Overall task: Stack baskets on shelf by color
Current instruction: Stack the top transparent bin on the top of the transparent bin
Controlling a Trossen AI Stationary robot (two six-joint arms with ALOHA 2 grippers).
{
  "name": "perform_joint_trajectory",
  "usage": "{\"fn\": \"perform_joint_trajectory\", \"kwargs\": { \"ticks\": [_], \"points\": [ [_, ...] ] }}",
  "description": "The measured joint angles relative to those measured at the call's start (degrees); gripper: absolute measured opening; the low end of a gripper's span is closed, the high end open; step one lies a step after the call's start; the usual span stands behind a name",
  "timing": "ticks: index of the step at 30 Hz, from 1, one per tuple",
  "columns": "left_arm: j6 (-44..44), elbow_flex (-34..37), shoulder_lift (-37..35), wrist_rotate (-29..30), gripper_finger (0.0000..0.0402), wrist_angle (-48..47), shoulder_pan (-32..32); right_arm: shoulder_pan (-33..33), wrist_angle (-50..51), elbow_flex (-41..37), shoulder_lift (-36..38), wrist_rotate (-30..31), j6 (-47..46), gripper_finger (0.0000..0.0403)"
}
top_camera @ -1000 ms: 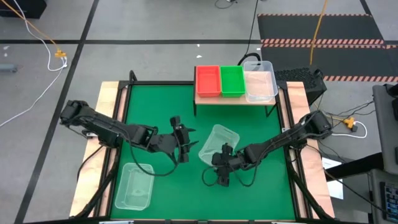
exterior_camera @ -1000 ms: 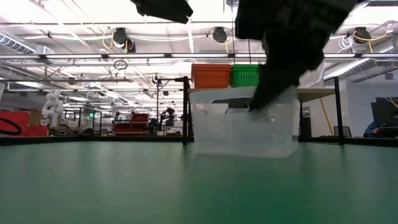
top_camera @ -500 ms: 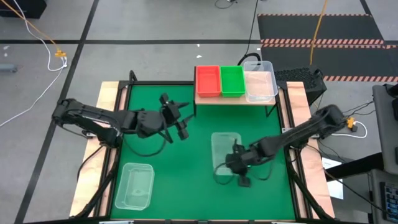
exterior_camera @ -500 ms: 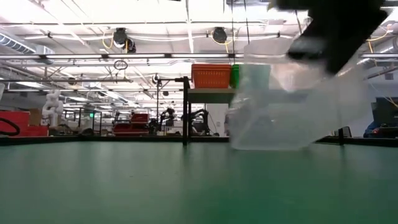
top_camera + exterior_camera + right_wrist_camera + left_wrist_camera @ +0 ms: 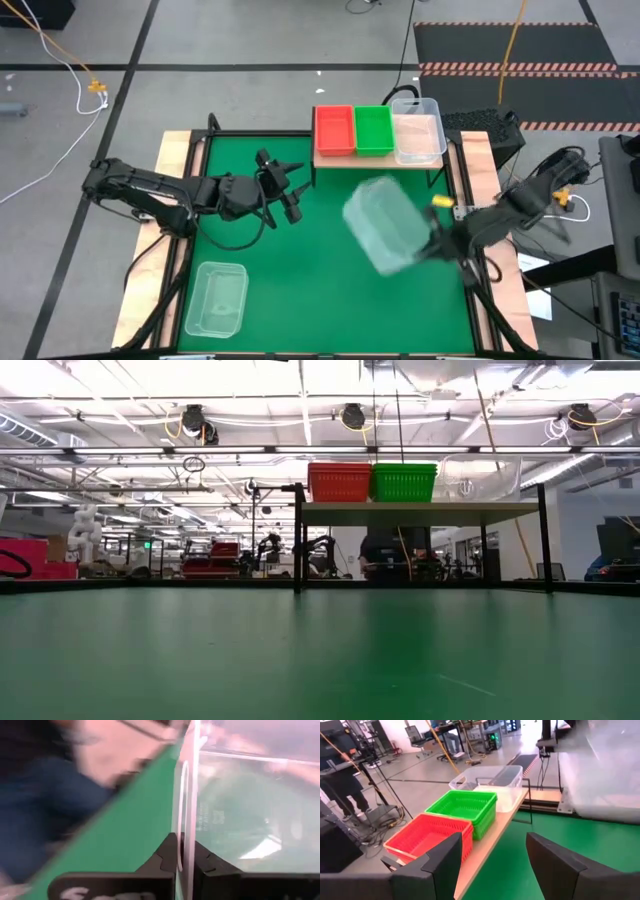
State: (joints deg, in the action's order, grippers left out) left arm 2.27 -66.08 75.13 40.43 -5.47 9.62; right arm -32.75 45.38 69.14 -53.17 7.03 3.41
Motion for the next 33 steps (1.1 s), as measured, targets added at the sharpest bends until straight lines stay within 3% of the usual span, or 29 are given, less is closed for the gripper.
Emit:
{"fn": "perform_joint_trajectory", "kwargs": {
  "ticks": [5, 10, 14, 18, 26, 33],
  "points": [
    [0.0, 0.0, 0.0, 0.0, 0.0223, 2.1, -0.8, 2.1, 15.1, 14.5, -3.2, 17.7, 7.4, 0.0001],
    [-0.6, 0.0, 0.0, 0.0, 0.0223, 2.3, -1.4, 10.5, 34.7, 23.5, -7.8, 26.4, 12.1, 0.0001],
    [-0.9, 0.0, 0.0, 0.0, 0.0223, 2.7, -1.4, 19.9, 41.6, 24.7, -8.2, 29.4, 16.6, 0.0000],
    [-0.9, 0.0, 0.0, 0.0, 0.0223, 2.8, -1.4, 31.2, 40.8, 24.8, -8.1, 26.4, 24.6, 0.0000],
    [0.2, 0.0, 0.0, 0.0, 0.0223, 3.7, -1.4, 55.1, 38.0, 24.8, -13.1, 10.9, 41.2, 0.0000],
    [2.6, 0.0, 0.0, 0.0, 0.0223, 3.0, -1.4, 70.3, 37.8, 24.8, -15.8, -0.2, 47.7, 0.0000]
  ]
}}
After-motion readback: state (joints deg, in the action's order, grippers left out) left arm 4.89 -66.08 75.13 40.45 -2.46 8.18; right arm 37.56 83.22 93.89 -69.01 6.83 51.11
